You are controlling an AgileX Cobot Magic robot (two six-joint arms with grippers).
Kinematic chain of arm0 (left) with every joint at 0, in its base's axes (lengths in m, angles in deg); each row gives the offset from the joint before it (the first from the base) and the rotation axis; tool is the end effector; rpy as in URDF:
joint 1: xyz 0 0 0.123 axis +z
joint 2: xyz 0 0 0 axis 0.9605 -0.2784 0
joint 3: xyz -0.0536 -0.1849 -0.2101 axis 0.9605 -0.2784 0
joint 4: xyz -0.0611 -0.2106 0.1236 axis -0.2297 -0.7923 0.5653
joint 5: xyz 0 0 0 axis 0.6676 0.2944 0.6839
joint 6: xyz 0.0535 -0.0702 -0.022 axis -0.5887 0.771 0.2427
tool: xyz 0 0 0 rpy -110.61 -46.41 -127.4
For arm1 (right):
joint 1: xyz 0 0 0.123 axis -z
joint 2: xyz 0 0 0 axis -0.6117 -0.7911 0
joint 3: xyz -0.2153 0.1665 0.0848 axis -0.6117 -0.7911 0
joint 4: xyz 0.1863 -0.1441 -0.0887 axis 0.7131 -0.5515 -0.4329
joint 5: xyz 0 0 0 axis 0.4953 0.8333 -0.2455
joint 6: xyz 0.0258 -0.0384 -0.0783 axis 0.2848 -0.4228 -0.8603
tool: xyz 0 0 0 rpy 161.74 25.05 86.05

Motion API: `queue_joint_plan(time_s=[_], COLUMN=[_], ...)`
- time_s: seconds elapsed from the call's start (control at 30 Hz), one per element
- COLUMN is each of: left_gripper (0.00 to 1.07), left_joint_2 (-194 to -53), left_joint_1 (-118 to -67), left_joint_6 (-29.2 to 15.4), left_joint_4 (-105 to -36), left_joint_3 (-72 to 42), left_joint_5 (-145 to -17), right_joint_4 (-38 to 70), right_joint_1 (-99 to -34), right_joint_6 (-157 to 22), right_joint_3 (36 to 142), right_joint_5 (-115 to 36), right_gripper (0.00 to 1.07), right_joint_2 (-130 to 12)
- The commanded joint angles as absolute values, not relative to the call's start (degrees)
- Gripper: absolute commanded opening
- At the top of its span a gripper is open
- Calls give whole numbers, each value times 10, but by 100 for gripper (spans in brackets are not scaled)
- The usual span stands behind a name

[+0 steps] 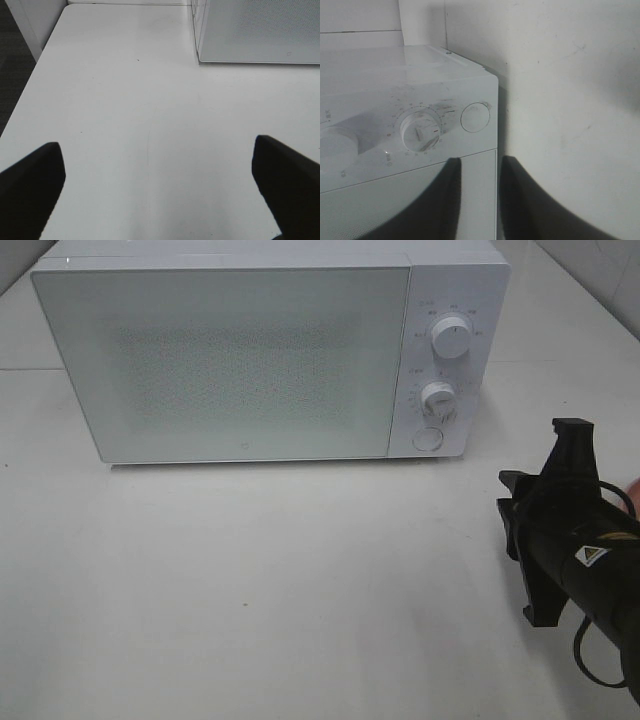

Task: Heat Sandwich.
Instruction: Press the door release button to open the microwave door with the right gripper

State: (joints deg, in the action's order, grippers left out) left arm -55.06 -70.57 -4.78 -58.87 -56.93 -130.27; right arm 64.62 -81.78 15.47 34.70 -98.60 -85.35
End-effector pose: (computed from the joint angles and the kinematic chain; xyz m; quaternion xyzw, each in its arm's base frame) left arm -0.0042 -0.0041 0.2770 -0.0112 0.8498 -0.0025 0.5269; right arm 0.1894 0.0988 0.1345 0.5693 0.5748 0.4096 0.4216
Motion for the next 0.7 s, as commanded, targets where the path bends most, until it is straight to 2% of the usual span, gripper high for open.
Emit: queue_joint_plan(time_s=[0.03,0.7], left_gripper=[96,96], left_joint_2=[-534,-534], left_joint_1=[-705,-705], left_joint_6=[-47,-47], left_joint_4=[-589,-589], left_joint_3=[-570,-570], left_joint_5=[-1296,-1296], right_joint_4=[643,614], right_joint_1=[-821,-819], right_joint_6=[161,164], right_joint_3=[346,360], right_joint_5=[-974,-975], right_gripper=[2,0], right_joint_2=[-853,-864])
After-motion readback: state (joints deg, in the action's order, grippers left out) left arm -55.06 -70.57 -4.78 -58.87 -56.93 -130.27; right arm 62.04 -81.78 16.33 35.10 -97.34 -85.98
